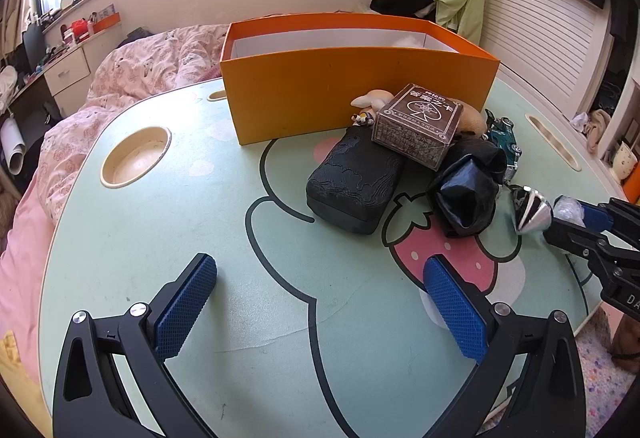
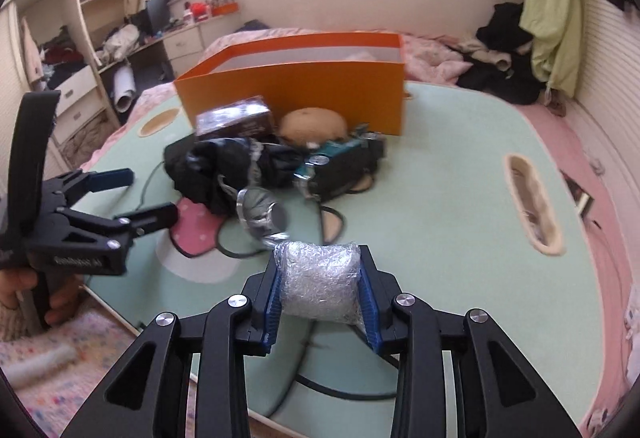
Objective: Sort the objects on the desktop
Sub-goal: 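Grasp the clear plastic bag with the right gripper while the left grasps the black pouch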
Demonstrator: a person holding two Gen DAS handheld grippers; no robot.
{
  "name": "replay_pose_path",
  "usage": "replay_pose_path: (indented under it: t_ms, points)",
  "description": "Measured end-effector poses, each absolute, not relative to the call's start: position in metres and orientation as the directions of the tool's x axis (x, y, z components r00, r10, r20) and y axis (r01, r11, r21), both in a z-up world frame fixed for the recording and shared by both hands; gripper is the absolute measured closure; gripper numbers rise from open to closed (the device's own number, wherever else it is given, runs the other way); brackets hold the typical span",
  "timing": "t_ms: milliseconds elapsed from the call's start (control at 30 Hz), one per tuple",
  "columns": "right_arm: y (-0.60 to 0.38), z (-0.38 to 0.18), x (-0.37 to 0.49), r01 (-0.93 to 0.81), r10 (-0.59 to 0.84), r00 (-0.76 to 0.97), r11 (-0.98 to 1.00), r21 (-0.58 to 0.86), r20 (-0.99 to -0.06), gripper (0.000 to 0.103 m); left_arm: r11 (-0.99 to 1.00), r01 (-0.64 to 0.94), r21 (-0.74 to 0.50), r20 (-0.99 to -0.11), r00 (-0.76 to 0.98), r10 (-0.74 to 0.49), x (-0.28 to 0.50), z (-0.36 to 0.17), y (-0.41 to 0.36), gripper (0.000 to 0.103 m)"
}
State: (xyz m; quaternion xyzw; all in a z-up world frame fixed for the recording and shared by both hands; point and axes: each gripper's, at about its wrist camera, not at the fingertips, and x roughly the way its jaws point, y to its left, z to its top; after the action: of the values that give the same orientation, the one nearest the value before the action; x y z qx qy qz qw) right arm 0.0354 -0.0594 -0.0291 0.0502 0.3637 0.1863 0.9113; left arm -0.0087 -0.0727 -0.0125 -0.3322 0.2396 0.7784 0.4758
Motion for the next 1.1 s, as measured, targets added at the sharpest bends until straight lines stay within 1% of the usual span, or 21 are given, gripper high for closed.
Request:
replay_pose_path:
  t_ms: [100,233,367,467,500,533,567,600,667,733,767,800,900,1033,1100]
  points:
    - [-0.063,-0.032,0.034,-0.281,0.365,0.691,0.931,0.233,-0.623,0.070,-0.432,-0.900,0.058,-0.745,-0.327,0.581,-0.009,-0.012,-0.073,0.000]
    - [-0.053,-0.030,0.034,-0.269,0.319,0.710,0.947,0.177,-0.628,0.070,-0.429,-0.902,0.054,-0.747,-0.322,0.581,-0.009,-0.010,-0.072,0.000]
    - [-0.055,-0.031,0.034,-0.259,0.312,0.715,0.950,0.177,-0.626,0.070,-0.429,-0.903,0.030,-0.731,-0.313,0.606,-0.015,0.007,-0.067,0.000]
    - [-0.058,-0.032,0.033,-0.257,0.311,0.716,0.950,0.178,-0.625,0.070,-0.412,-0.910,0.050,-0.720,-0.319,0.616,-0.019,0.022,-0.056,0.001]
    - [-0.058,-0.032,0.033,-0.257,0.310,0.716,0.950,0.178,-0.625,0.070,-0.395,-0.916,0.066,-0.721,-0.317,0.616,-0.020,0.025,-0.051,0.004]
    - [-0.059,-0.032,0.033,-0.257,0.311,0.716,0.950,0.179,-0.625,0.070,-0.378,-0.922,0.085,-0.728,-0.316,0.608,-0.020,0.026,-0.045,0.011]
    - [-0.058,-0.032,0.033,-0.257,0.312,0.716,0.950,0.180,-0.625,0.070,-0.361,-0.927,0.099,-0.742,-0.310,0.594,-0.022,0.024,-0.038,0.015]
    - [-0.058,-0.032,0.033,-0.257,0.312,0.716,0.949,0.181,-0.624,0.070,-0.344,-0.933,0.104,-0.760,-0.298,0.578,-0.024,0.022,-0.031,0.024]
    - [-0.059,-0.032,0.032,-0.252,0.308,0.718,0.951,0.180,-0.624,0.070,-0.313,-0.946,0.081,-0.793,-0.252,0.555,-0.029,0.014,-0.019,0.036]
    - [-0.059,-0.032,0.032,-0.250,0.307,0.719,0.951,0.180,-0.623,0.070,-0.297,-0.953,0.050,-0.812,-0.213,0.544,-0.033,0.006,-0.012,0.059]
    - [-0.059,-0.032,0.032,-0.250,0.307,0.720,0.951,0.181,-0.623,0.070,-0.292,-0.955,0.047,-0.806,-0.208,0.554,-0.033,0.005,-0.013,0.062]
    - [-0.059,-0.032,0.032,-0.250,0.308,0.720,0.951,0.182,-0.622,0.070,-0.287,-0.957,0.045,-0.801,-0.206,0.562,-0.032,0.004,-0.016,0.063]
    - [-0.061,-0.032,0.031,-0.247,0.310,0.721,0.950,0.189,-0.620,0.070,-0.292,-0.956,-0.011,-0.796,-0.168,0.582,-0.034,0.007,-0.034,0.063]
    - [-0.064,-0.030,0.033,-0.238,0.315,0.718,0.949,0.206,-0.620,0.070,-0.333,-0.943,-0.022,-0.768,-0.198,0.609,-0.035,0.016,-0.073,0.063]
    - [-0.067,-0.026,0.037,-0.231,0.314,0.723,0.949,0.213,-0.615,0.070,-0.317,-0.948,-0.024,-0.753,-0.191,0.630,-0.037,0.024,-0.087,0.063]
